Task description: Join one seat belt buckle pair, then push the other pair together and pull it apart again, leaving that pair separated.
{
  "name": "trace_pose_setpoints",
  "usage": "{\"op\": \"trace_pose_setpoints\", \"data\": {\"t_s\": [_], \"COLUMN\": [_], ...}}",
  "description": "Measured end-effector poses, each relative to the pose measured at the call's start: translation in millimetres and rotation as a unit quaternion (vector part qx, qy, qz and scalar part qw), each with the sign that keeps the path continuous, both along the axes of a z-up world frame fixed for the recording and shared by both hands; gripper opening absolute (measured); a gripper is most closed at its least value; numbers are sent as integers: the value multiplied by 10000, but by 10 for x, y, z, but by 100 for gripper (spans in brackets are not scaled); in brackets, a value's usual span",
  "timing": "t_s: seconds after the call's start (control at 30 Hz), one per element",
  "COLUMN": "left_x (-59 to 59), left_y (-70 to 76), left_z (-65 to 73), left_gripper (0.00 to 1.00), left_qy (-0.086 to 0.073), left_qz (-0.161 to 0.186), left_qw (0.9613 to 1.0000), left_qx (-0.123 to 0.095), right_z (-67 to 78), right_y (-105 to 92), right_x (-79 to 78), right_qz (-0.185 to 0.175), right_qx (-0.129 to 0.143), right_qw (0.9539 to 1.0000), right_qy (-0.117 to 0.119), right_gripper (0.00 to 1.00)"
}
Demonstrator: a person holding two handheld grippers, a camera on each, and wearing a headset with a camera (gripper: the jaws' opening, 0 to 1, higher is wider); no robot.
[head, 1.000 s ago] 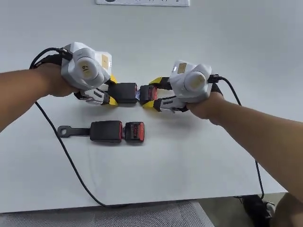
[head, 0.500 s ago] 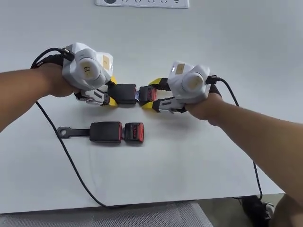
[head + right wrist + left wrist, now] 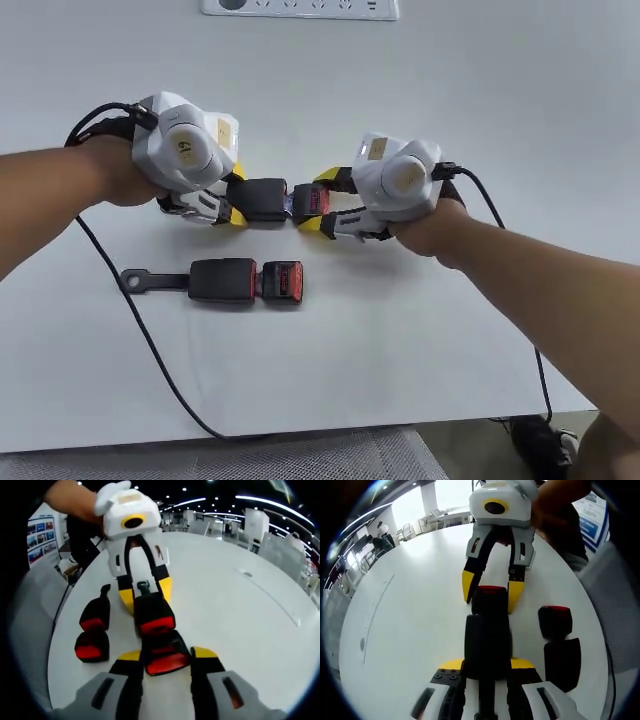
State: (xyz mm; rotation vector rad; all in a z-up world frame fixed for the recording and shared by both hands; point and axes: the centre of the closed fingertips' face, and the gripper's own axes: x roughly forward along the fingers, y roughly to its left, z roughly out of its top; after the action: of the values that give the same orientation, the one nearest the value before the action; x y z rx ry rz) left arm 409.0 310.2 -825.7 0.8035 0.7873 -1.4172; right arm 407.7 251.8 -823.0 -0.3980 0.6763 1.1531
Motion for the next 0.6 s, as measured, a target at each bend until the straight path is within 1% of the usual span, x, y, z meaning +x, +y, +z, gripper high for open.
{"op": "trace_pose_setpoints", "data": {"t_s": [0.3,0.43,0.6], "left_x": [-5,-3,-6], "left_y": [1,7,7], "left_z": [7,6,10], "left_gripper": [33,33,33], "left_qy": [12,23,26], "left_qz": [35,106,156], "left_qw": [10000,9999,9998], "left_qx": [-38,-108,-100], "right_z": [2,2,-1], "right_y": [-4,-11,-69], "right_x": [-1,-3,-2], "right_qz": [17,33,42], "right_qx": [-21,-62,-113], "right_qw": [10000,10000,9999], "right_qy": [-26,-37,-34], "right_gripper": [36,37,37]}}
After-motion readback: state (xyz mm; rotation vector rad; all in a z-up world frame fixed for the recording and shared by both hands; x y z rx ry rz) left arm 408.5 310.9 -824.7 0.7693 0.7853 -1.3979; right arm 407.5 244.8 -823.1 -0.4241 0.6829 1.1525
